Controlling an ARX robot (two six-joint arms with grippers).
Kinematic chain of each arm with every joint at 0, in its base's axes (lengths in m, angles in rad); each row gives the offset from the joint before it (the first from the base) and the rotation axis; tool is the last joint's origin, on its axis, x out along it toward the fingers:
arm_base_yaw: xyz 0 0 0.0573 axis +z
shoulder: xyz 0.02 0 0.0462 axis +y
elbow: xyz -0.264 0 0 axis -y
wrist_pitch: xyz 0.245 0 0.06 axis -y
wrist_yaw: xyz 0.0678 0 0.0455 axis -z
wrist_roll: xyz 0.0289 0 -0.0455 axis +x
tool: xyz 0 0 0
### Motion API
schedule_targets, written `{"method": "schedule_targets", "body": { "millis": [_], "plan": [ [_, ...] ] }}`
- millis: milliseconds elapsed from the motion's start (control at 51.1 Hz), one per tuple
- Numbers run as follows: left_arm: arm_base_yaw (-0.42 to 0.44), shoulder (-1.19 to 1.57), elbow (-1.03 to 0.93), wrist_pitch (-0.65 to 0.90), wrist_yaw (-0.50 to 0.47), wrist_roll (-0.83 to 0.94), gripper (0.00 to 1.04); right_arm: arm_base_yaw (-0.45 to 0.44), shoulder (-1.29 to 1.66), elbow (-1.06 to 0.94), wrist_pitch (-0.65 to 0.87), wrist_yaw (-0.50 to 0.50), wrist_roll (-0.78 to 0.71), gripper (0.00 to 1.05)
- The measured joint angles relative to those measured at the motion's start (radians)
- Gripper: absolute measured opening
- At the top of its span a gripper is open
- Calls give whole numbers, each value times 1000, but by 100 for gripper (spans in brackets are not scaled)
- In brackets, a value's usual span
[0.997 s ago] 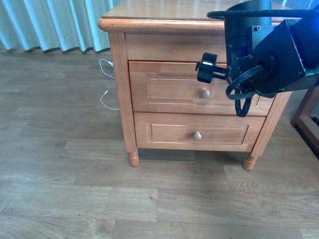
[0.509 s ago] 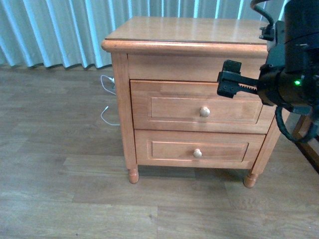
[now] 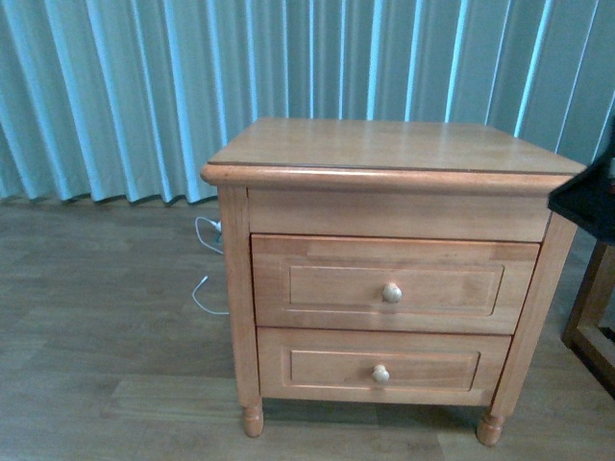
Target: Put charger into drawer
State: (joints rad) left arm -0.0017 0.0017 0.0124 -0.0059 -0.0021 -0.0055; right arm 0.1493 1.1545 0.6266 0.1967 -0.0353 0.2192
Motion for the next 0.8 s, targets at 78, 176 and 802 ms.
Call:
{"method": "schedule_targets", "body": {
  "millis": [78, 176, 802],
  "plan": [
    [0, 0, 0, 0, 0, 0, 99, -26, -131, -43, -65, -39, -10, 97],
    [0, 0, 0, 0, 0, 0, 99, -55, -278, -90, -151, -82, -16, 97],
    [0, 0, 0, 0, 0, 0, 99, -277, -759, -206, -443, -258, 16, 95]
  ]
}}
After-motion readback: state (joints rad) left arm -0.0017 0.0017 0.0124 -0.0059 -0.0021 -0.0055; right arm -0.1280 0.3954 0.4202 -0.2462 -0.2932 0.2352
